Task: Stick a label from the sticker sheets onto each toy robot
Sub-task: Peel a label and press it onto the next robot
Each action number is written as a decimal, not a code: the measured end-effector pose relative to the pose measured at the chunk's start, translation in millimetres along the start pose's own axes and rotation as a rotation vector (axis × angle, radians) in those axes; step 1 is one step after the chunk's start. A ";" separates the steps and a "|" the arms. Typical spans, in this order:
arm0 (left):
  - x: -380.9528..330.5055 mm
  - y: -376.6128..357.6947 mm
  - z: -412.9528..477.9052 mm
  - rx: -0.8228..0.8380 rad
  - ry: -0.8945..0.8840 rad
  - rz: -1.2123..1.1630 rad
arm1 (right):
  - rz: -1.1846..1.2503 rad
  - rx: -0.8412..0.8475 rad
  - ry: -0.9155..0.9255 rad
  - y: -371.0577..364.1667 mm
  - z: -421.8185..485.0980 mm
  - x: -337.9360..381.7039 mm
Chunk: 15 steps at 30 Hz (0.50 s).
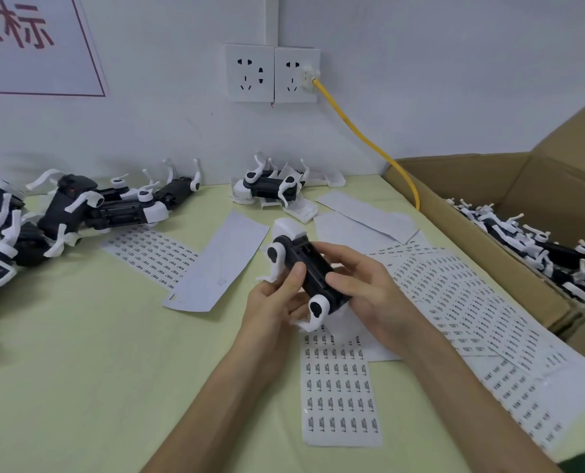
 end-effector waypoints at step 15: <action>2.5 -1.6 2.1 0.008 -0.054 0.198 | -0.082 -0.256 0.016 18.7 -1.8 -3.2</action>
Point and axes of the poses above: each hand's wrist, its own z-axis towards the middle knuckle, its own y-axis out of the back of the hand, x = y × z, the point moved 9 cm from there along z, towards the middle knuckle, and after that the axes turned 1 degree about z, right-handed, at the moved point
